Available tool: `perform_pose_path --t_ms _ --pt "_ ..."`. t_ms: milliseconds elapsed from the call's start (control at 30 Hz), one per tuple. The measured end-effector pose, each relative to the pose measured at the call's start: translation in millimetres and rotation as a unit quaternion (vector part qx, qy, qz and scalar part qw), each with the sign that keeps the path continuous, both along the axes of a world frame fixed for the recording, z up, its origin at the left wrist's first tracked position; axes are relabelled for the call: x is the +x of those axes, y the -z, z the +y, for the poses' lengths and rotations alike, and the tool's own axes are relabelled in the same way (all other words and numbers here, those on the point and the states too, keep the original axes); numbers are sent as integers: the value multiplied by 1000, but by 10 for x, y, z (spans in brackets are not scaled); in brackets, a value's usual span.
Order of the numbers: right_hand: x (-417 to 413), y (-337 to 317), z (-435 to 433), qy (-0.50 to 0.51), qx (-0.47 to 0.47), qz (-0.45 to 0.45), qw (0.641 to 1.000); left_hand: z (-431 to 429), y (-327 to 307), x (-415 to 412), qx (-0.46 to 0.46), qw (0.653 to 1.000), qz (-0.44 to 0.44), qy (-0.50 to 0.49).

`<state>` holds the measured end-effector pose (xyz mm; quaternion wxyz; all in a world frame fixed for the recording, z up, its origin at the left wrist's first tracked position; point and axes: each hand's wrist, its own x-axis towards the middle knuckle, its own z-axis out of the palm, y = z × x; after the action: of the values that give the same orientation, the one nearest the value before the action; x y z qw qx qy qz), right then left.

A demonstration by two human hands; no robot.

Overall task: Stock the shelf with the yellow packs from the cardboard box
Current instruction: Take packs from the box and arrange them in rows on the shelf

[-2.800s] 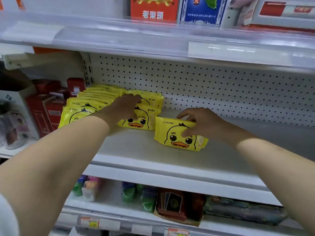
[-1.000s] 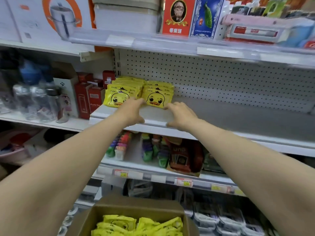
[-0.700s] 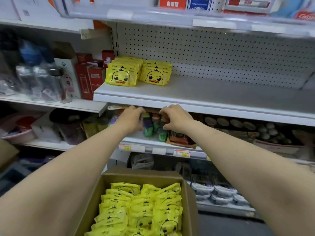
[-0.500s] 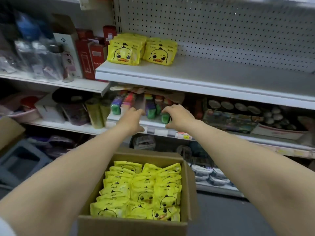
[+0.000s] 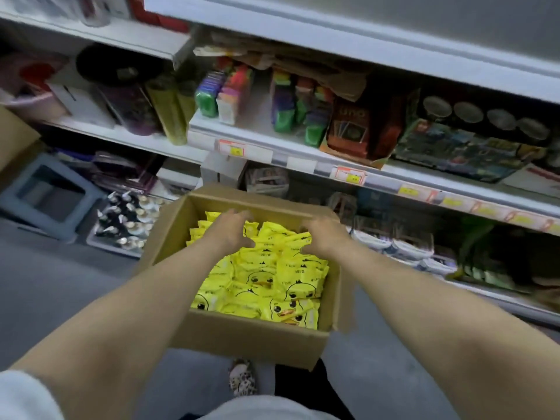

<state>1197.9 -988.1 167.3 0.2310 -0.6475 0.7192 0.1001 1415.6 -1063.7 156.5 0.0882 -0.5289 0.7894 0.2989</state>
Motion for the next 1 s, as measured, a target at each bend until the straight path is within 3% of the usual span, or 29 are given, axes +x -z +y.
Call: perform_pose_path --t_ms 233,567,767,1000 --pt "-83 827 188 28 121 -53 991 294 681 -81 94 995 -19 -22" --pt "-264 1402 101 16 191 -81 978 272 1271 -107 146 987 -53 -46" --pt "-268 1563 58 -9 198 -71 978 254 1528 -153 100 992 -68 -26" --pt "-143 1717 123 -71 186 16 980 262 1724 -231 93 993 -64 -35"
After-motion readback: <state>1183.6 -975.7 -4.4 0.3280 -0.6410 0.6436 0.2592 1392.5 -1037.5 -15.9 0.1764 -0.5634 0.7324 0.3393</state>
